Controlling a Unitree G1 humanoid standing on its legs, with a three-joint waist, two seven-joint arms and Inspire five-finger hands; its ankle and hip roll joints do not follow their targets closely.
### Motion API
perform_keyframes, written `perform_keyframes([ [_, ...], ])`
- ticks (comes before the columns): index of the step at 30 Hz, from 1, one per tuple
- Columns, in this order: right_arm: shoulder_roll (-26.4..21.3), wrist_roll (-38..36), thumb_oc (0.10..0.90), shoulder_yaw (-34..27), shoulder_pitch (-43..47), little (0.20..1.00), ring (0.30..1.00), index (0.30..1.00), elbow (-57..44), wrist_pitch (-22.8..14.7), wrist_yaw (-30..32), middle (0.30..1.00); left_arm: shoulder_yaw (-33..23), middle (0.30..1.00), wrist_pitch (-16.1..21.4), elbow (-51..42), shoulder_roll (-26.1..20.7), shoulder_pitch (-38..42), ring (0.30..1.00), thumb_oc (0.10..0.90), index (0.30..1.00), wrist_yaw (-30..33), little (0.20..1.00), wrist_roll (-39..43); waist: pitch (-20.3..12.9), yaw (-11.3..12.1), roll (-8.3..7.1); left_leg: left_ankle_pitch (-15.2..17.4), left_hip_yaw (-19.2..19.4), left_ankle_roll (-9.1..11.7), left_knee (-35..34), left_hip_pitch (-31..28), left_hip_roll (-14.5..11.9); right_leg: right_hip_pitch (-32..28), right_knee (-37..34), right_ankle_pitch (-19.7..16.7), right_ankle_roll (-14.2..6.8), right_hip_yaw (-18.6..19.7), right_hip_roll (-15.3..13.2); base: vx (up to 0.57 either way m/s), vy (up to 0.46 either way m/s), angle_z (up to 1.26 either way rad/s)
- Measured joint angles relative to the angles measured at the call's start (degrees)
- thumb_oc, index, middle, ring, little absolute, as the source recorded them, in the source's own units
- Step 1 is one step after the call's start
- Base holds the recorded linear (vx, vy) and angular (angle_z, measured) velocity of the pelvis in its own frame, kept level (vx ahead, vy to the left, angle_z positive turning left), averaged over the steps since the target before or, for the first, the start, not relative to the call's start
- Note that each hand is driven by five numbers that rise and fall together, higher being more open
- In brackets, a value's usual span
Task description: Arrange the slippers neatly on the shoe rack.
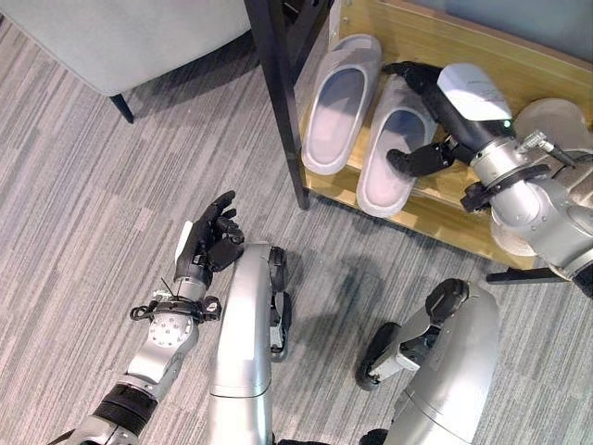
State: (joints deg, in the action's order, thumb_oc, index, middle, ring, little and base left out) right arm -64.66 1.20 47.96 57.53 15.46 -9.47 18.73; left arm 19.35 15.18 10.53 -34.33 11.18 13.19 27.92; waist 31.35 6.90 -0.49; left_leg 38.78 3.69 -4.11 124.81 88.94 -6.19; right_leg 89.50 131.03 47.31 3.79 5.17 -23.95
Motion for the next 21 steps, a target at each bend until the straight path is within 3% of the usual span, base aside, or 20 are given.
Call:
perform_keyframes([
  [5, 0.0, 0.0, 0.800, -2.9, -1.8, 0.900, 0.900, 0.900, -3.4, 0.0, 0.0, 0.900, -0.5, 0.900, -0.2, -0.1, 0.0, -0.2, 0.900, 0.800, 0.900, 0.0, 0.900, 0.0, 0.0, 0.1, 0.00, 0.5, -0.3, 0.2, 0.7, 0.0, -0.5, -0.1, 0.2, 0.0, 0.0, -0.2, 0.7, -0.01, 0.012, -0.06],
  [12, 2.0, 0.1, 0.800, -16.3, -13.3, 0.900, 0.900, 0.900, -9.7, 0.0, 0.5, 0.900, -2.2, 0.900, -0.6, 0.1, 0.0, -1.4, 0.900, 0.800, 0.900, 0.1, 0.900, 0.0, 0.2, -1.5, -0.36, 1.3, -0.2, -0.4, 1.3, -0.7, -0.8, -0.9, 0.2, 0.1, -0.2, -0.1, 0.8, 0.00, 0.005, -0.02],
  [15, 8.7, 2.1, 0.800, -23.1, -19.0, 0.900, 0.900, 0.900, -9.8, 0.6, 3.6, 0.900, -2.7, 0.900, -0.7, 0.1, 0.0, -1.8, 0.900, 0.800, 0.900, 0.3, 0.900, 0.0, 0.1, -1.9, -0.39, 1.5, -0.4, -0.2, 1.6, -0.8, -1.1, -0.9, 0.4, 0.1, -0.2, -0.2, 1.2, 0.00, 0.026, -0.06],
  [21, 18.1, 3.2, 0.800, -26.1, -25.2, 0.900, 0.900, 0.900, -9.5, 3.1, 5.9, 0.900, -3.1, 0.900, -0.8, 0.4, 0.2, -1.9, 0.900, 0.800, 0.900, 1.6, 0.900, 0.0, 0.1, -2.5, -0.37, 2.5, -0.7, -0.1, 2.5, -0.7, -1.8, -0.7, 0.9, 0.2, -0.5, -0.3, 1.8, 0.00, 0.011, -0.06],
])
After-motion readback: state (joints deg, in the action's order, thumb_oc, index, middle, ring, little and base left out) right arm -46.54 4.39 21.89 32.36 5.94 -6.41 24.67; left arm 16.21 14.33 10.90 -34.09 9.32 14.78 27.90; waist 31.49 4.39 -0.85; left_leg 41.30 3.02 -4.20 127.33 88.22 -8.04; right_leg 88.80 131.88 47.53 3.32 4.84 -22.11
